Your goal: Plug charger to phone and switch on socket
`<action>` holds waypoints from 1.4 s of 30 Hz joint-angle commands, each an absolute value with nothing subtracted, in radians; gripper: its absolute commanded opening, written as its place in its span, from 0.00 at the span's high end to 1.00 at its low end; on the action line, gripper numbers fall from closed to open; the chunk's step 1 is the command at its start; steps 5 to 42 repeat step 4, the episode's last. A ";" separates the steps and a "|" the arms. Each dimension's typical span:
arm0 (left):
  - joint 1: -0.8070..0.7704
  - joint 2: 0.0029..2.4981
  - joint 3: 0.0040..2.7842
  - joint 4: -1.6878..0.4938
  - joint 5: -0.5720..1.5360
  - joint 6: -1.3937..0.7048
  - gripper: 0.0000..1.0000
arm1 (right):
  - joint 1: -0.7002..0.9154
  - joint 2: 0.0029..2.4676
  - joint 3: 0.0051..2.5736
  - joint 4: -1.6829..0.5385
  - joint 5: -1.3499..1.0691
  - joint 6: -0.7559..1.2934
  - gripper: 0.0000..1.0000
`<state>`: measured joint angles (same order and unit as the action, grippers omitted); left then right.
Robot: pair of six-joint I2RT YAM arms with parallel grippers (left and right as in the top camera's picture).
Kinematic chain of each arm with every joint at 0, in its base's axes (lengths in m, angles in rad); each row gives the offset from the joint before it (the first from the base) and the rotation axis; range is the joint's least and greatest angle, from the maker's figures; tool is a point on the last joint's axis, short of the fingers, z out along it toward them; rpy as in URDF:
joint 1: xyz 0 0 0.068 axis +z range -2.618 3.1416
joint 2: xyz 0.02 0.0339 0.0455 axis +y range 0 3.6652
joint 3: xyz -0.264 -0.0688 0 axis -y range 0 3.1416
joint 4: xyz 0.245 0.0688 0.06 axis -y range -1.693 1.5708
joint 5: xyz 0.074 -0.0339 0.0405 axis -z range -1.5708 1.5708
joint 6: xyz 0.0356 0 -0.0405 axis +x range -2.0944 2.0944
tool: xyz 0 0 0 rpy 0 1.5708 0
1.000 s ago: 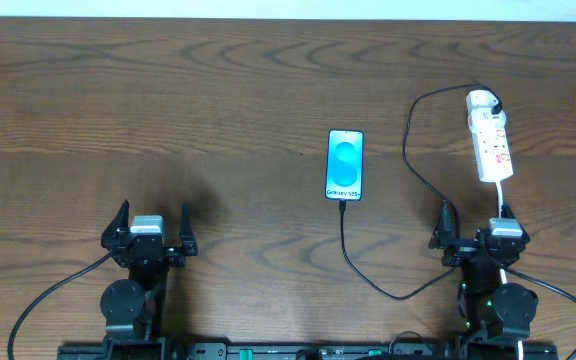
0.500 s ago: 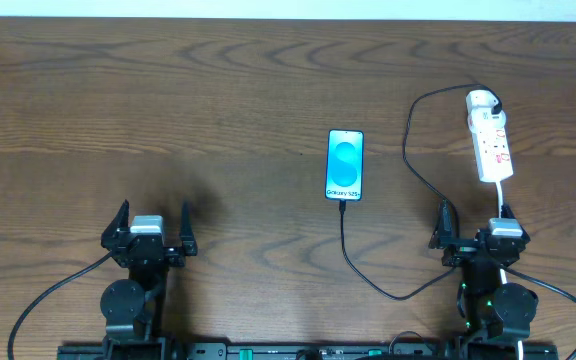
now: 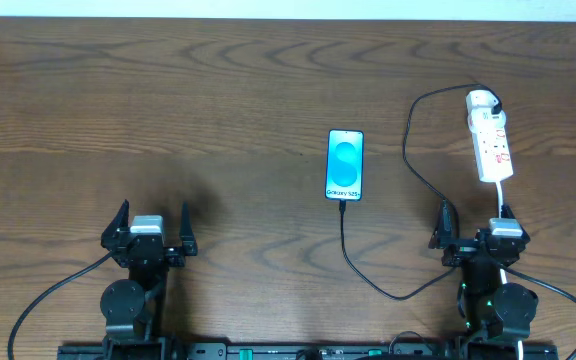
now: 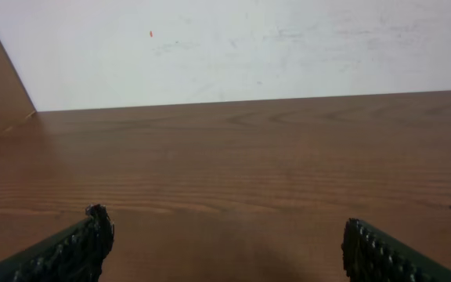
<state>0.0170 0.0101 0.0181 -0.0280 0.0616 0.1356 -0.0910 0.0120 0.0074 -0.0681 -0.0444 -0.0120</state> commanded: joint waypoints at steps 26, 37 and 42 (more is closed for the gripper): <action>0.021 0.005 0.004 -0.067 0.074 0.149 0.05 | -0.084 0.006 0.006 -0.072 -0.029 -0.024 0.01; 0.021 0.005 0.004 -0.067 0.074 0.149 0.05 | -0.084 0.006 0.006 -0.072 -0.029 -0.024 0.01; 0.021 0.005 0.004 -0.067 0.074 0.149 0.05 | -0.084 0.006 0.006 -0.072 -0.029 -0.024 0.01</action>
